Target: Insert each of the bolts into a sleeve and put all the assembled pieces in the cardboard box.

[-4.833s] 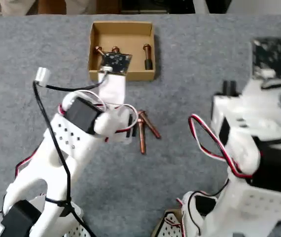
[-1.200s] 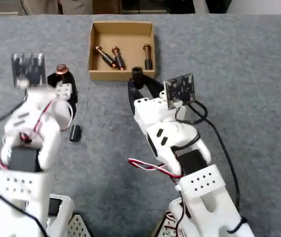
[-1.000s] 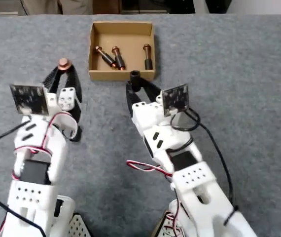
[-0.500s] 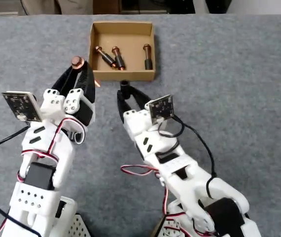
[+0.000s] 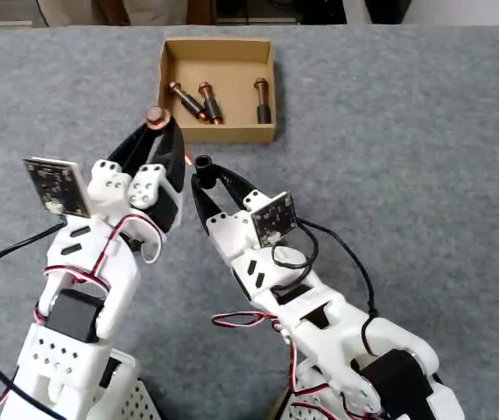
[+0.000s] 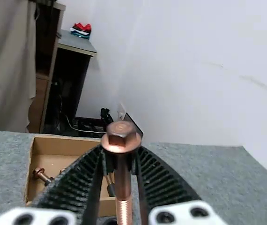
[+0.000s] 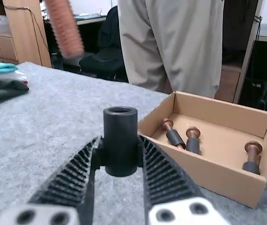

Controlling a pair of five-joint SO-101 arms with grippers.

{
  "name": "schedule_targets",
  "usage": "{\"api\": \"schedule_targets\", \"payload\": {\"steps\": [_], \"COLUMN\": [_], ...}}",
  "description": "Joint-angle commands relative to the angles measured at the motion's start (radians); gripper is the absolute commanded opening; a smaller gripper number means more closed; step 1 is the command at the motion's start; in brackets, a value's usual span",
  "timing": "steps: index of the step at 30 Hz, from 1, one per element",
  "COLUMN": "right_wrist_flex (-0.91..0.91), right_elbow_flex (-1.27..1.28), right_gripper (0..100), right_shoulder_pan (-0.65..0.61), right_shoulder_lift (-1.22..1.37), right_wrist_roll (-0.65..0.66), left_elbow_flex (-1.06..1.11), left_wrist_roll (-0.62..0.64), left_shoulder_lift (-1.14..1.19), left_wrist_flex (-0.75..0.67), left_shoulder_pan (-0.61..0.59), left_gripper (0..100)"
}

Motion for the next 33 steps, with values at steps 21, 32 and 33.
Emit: {"api": "schedule_targets", "payload": {"steps": [21, 32, 33], "right_wrist_flex": [-0.038, -0.130, -0.150], "right_elbow_flex": [0.027, 0.053, 0.062], "right_gripper": [0.2, 0.2, 0.2], "right_shoulder_pan": [-0.038, -0.038, -0.038], "right_shoulder_lift": [-0.004, -0.004, -0.004], "right_wrist_roll": [0.041, 0.041, 0.041], "left_elbow_flex": [0.012, 0.046, 0.048], "left_wrist_roll": [-0.244, -0.242, -0.241], "left_shoulder_lift": [-0.013, -0.010, -0.010], "left_wrist_flex": [-0.008, -0.061, -0.061], "left_shoulder_pan": [0.068, 0.072, 0.072], "left_gripper": [2, 2, 2]}}
